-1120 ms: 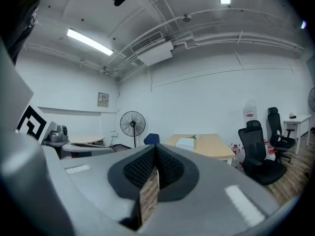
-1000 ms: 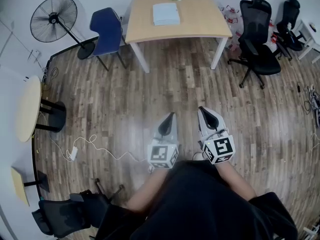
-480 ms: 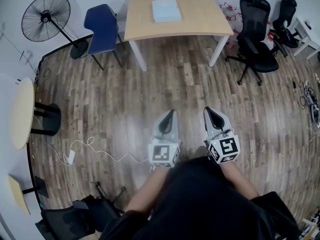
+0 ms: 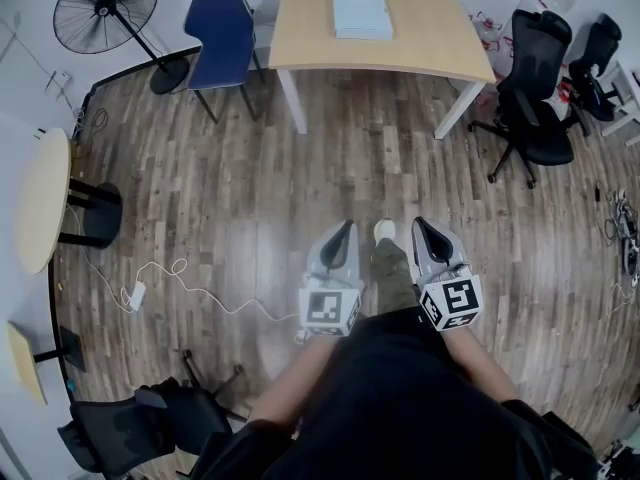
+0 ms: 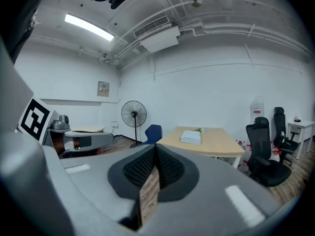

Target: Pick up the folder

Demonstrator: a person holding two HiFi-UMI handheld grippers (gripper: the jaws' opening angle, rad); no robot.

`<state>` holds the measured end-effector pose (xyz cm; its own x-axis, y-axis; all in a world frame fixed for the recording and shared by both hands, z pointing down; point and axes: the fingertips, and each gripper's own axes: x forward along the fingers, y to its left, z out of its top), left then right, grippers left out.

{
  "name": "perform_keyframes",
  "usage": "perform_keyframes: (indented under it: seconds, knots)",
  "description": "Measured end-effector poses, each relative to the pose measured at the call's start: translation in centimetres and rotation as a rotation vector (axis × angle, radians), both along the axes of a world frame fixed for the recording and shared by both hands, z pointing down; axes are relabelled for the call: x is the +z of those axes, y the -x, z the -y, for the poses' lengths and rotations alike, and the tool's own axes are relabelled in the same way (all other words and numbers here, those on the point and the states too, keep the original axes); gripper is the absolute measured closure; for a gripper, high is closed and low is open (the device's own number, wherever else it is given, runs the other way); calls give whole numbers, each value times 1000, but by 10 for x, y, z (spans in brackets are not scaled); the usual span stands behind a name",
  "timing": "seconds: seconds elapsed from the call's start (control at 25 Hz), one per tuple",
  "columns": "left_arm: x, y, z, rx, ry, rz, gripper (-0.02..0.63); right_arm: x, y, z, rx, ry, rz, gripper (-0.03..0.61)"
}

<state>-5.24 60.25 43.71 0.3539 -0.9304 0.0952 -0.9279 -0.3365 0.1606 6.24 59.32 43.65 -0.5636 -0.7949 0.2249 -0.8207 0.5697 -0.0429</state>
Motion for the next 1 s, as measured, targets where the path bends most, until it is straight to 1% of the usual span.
perform_keyframes:
  seconds: [0.16,0.32,0.48,0.64,0.8,1.0]
  knots:
    - [14,-6,58,-2,28,19,611,12,0,63,-36,0,37,577]
    - [21,-22,136,18,39,59,611,25,-15,152,-41,25,63,577]
    - [25,-39,229,-3,56,33,611,30,-37,244,-86,41,60,577]
    - [17,-56,318,-21,48,16,611,32,-64,326,-62,66,79,577]
    - [6,-62,379,-51,17,9,611,35,-81,387,-71,98,93,577]
    - [9,-66,431,-84,35,46,611,53,-101,436,-76,156,87,577]
